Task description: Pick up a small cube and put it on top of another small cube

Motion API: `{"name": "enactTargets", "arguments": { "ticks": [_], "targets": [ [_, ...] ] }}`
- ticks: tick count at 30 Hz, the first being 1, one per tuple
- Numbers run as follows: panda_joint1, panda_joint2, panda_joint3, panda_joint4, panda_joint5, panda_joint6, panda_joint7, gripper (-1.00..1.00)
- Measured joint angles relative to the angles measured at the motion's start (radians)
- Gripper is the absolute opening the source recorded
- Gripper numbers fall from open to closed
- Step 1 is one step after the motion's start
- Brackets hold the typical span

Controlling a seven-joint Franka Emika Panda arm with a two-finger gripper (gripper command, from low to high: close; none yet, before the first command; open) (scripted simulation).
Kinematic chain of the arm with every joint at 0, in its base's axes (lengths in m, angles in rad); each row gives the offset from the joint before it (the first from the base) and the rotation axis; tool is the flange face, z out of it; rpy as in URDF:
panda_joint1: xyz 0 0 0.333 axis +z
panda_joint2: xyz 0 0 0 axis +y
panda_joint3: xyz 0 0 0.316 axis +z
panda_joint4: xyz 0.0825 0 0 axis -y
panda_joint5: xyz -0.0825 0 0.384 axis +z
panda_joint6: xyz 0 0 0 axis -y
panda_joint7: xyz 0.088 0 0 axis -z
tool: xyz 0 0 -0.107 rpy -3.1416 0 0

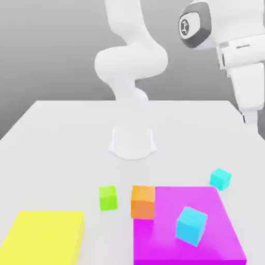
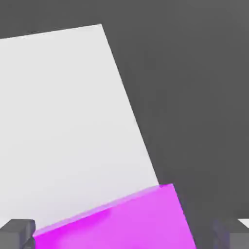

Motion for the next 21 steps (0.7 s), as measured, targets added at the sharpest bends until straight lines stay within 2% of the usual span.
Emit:
{"name": "enactTargets", "arguments": {
  "ticks": [7, 11, 18, 19, 21],
  "targets": [
    [0.140, 0.176, 0.065, -0.128, 0.003, 0.129, -0.306, 0.00],
    [0.226, 0.281, 0.101, -0.192, -0.041, 0.208, -0.433, 0.00],
    [0.295, 0.528, 0.003, -0.159, -0.118, 0.405, -0.404, 0.00],
    [0.303, 0.554, -0.005, -0.154, -0.119, 0.427, -0.403, -1.00],
    [0.303, 0.554, -0.005, -0.154, -0.119, 0.426, -0.403, -1.00]
  ]
}}
